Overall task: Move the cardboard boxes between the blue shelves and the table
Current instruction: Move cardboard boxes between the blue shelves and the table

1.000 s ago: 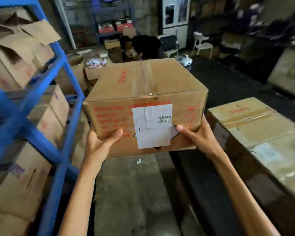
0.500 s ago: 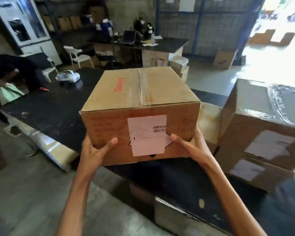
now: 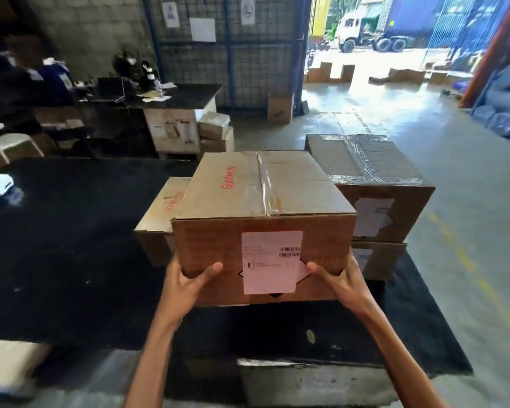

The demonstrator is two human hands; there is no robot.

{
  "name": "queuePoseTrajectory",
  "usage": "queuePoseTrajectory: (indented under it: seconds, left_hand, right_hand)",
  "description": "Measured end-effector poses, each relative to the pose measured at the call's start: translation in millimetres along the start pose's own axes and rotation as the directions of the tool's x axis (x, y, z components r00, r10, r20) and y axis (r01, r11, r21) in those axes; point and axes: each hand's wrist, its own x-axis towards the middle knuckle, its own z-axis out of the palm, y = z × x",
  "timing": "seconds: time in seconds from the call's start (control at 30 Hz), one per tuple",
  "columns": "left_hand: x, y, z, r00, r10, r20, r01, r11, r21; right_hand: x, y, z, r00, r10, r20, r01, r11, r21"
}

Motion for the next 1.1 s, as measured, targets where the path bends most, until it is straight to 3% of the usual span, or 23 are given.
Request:
queuePoseTrajectory:
  seconds: [0.43, 0.67, 0.87, 1.1]
  left_hand:
    - [81, -41, 12, 0.993, -0.107, 0.054, 0.106, 0.994, 0.026]
    - [116, -69, 25, 0.989, -0.14, 0.055, 0.135, 0.987, 0.091]
    - [150, -85, 34, 0.995, -0.097, 0.03, 0.092, 0.984, 0.151]
    - [194, -96, 44, 0.996, -0.069, 0.051, 0.058, 0.979, 0.193]
  right_hand:
    - [52, 25, 11, 0.999, 0.015, -0.045, -0.016, 1.0, -0.026]
    - [72, 46, 24, 0.984, -0.041, -0.176, -0.002, 0.972, -0.237]
    - [94, 63, 43, 0.929, -0.248, -0.277, 0.084, 0.866, -0.494]
    - [132, 76, 50, 0.912, -0.249, -0.325, -0.007, 0.784, -0.62]
